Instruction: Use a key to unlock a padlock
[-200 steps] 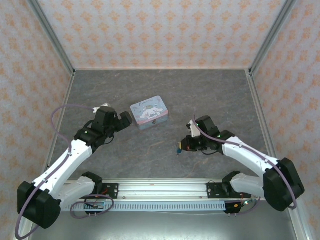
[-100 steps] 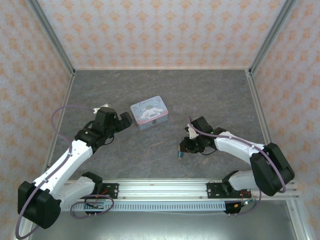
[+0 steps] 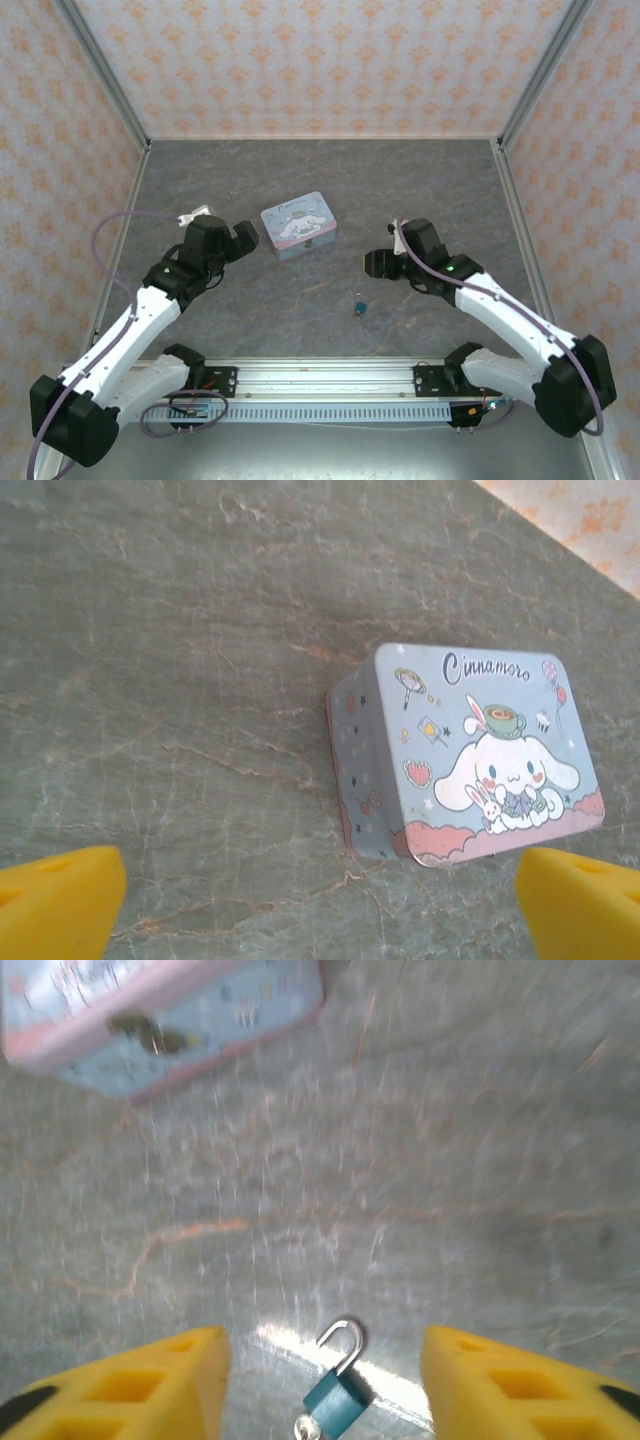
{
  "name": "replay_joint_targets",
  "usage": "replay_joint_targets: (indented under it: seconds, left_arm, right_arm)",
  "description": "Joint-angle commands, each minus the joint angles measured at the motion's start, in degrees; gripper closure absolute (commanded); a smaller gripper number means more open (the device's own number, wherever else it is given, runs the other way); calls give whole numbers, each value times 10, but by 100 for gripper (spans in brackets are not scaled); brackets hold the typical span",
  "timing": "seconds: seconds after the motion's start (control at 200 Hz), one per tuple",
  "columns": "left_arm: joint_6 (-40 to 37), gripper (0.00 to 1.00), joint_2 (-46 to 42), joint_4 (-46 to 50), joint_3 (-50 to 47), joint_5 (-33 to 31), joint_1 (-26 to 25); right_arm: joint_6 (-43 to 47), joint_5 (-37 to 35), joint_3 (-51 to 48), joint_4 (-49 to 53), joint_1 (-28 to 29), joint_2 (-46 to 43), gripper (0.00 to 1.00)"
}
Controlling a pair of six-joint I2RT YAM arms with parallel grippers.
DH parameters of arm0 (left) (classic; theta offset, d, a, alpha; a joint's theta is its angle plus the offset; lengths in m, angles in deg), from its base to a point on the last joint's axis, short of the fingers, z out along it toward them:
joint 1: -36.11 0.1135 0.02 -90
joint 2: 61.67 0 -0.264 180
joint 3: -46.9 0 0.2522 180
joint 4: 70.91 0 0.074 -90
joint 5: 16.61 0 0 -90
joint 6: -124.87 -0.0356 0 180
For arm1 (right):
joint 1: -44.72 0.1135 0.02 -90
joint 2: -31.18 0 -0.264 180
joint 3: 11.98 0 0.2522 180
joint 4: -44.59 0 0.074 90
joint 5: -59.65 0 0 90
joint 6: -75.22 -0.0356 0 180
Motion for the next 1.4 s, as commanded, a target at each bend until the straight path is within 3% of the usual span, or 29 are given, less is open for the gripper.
replay_joint_targets:
  seconds: [0.0,0.24,0.275,0.415,0.616,0.756,0.851,0.936,1.091,1.231,1.396]
  left_arm:
    - [-29,0,-48,-80,-11,-45,2]
    - [-125,0,-146,-351,-154,-116,2]
    - [-149,0,-152,-361,-162,-129,2]
    - [-265,0,-144,-316,-142,-151,2]
    - [-327,0,-102,-341,-160,-240,2]
    - [-378,0,-44,-374,-171,-265,5]
    - [-385,0,-2,-392,-171,-273,12]
    - [-370,0,32,-413,-174,-253,31]
    - [-366,0,101,-476,-187,-216,66]
    - [-349,0,160,-565,-214,-162,110]
    - [-366,0,186,-615,-231,-134,125]
  right_arm:
    - [30,-135,7,-7,-4,-46,30]
    - [79,-289,-70,-122,-6,-145,4]
    - [96,-314,-79,-135,-8,-154,0]
    - [176,-339,-116,-187,-34,-173,1]
    - [194,-284,-171,-310,-132,-138,1]
    - [159,-204,-197,-404,-207,-57,1]
    - [155,-180,-212,-485,-227,5,1]
    - [141,-170,-231,-568,-244,49,1]
    - [112,-138,-227,-629,-278,128,1]
    - [114,-69,-222,-618,-302,128,1]
    - [115,-54,-247,-649,-307,112,1]
